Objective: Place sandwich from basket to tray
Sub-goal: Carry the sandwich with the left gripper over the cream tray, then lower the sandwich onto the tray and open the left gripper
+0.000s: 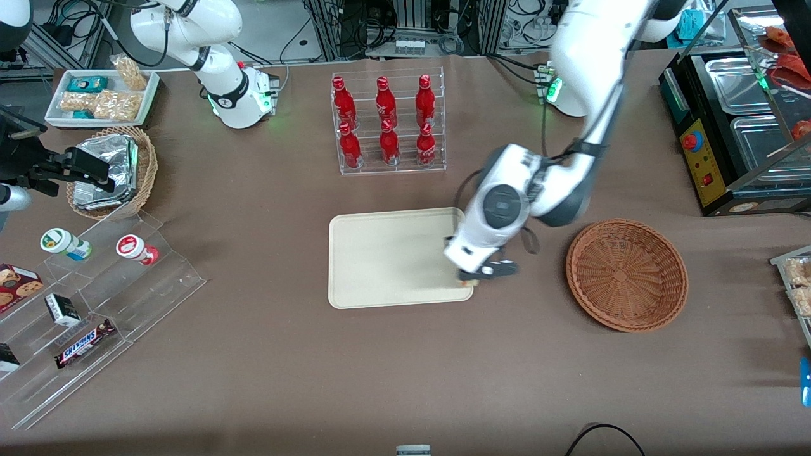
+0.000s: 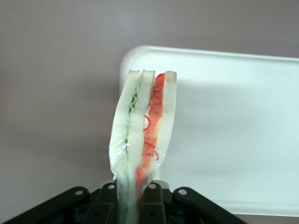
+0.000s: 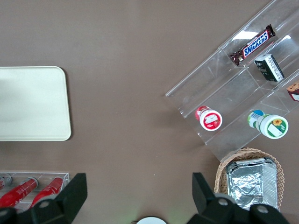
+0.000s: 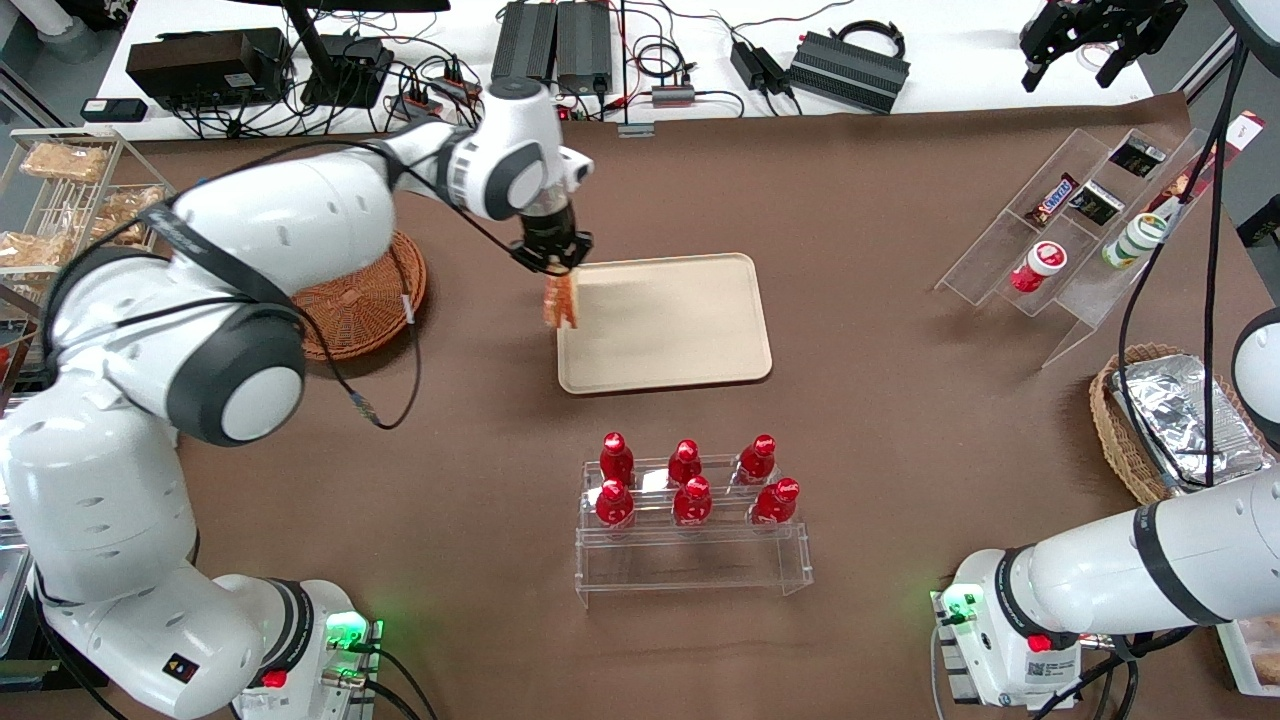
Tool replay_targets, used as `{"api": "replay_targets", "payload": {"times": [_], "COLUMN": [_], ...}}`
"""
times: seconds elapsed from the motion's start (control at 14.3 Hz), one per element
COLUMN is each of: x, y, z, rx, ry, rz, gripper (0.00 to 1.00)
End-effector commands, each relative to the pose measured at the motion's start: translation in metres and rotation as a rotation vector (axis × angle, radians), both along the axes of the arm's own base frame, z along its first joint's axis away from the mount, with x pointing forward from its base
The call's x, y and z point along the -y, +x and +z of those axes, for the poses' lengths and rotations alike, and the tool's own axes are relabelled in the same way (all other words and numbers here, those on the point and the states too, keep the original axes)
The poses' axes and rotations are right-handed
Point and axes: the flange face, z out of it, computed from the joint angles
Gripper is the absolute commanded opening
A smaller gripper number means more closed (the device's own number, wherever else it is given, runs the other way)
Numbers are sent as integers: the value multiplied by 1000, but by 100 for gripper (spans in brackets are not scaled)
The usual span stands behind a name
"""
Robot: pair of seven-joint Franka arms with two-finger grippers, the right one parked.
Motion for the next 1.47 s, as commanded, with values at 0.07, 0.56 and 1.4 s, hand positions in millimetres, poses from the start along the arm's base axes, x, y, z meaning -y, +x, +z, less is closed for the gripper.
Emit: {"api": "replay_targets", "payload": {"times": [0.07,0.56,1.4], "x": [78,139,101], "y": [-15,-41,-40], "z": [-12,-46,72], "rx": [22,51,54], "ry": [-2,-21,6], "rz": [45,60,18], "gripper": [0,2,100]}}
